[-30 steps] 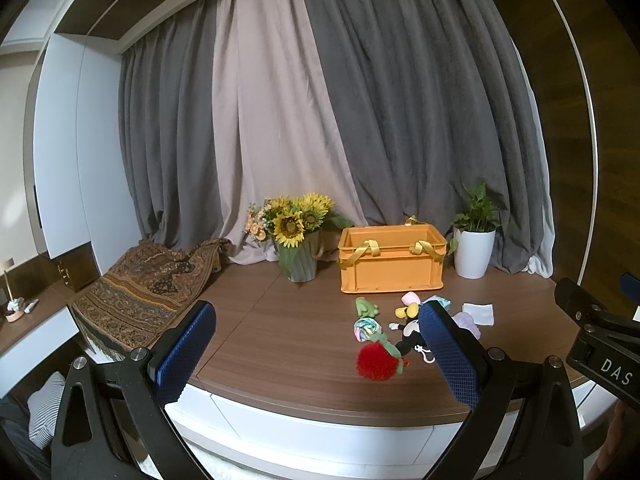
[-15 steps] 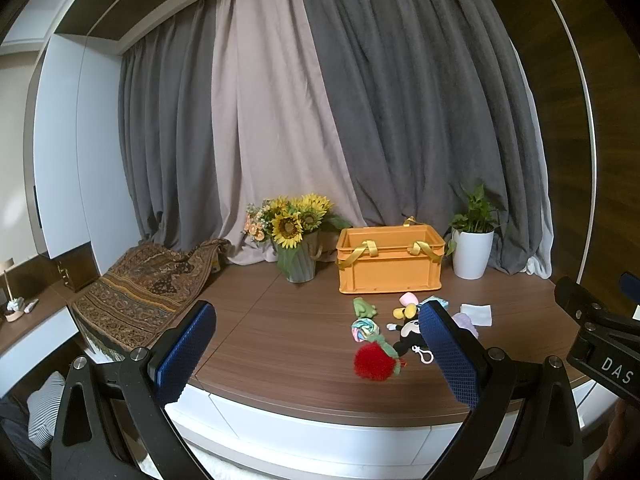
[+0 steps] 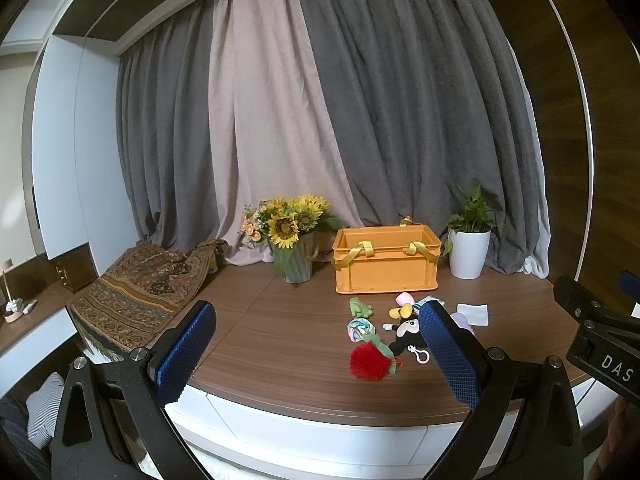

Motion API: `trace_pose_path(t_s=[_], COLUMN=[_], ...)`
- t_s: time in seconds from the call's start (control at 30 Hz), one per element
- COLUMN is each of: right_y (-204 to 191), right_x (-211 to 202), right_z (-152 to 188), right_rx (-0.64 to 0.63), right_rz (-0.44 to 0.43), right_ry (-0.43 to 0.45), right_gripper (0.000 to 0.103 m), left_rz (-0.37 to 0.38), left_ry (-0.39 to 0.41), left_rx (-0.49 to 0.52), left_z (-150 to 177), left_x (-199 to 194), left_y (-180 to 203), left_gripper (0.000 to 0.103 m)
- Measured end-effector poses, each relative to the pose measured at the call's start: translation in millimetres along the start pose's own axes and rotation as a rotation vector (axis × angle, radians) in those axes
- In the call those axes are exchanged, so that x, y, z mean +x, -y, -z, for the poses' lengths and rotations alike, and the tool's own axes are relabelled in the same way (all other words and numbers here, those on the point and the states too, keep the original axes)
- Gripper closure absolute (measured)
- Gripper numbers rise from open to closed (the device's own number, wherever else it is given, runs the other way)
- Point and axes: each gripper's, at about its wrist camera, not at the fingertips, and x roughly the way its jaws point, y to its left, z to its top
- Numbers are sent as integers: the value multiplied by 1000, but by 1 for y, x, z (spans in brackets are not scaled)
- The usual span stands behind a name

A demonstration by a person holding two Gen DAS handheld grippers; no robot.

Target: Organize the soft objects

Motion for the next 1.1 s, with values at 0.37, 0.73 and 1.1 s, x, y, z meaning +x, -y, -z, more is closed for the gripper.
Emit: trace_pose_path(t_s=[0.37,0.73,1.1], right_y=[0,9,7], right_x=[-1,20,91], right_z=[0,15,37], right_rx=[-2,-11,-3], right_rz=[-4,-44,-35], right_ry=[1,-68,-150], right_gripper=[0,0,0], left_rz=[2,34,113], left_ry=[-12,-84,-161], left_rx=[3,3,19], left_z=[2,25,50], left_x=[0,28,114], left_y=[7,29,46], left_gripper=[0,0,0])
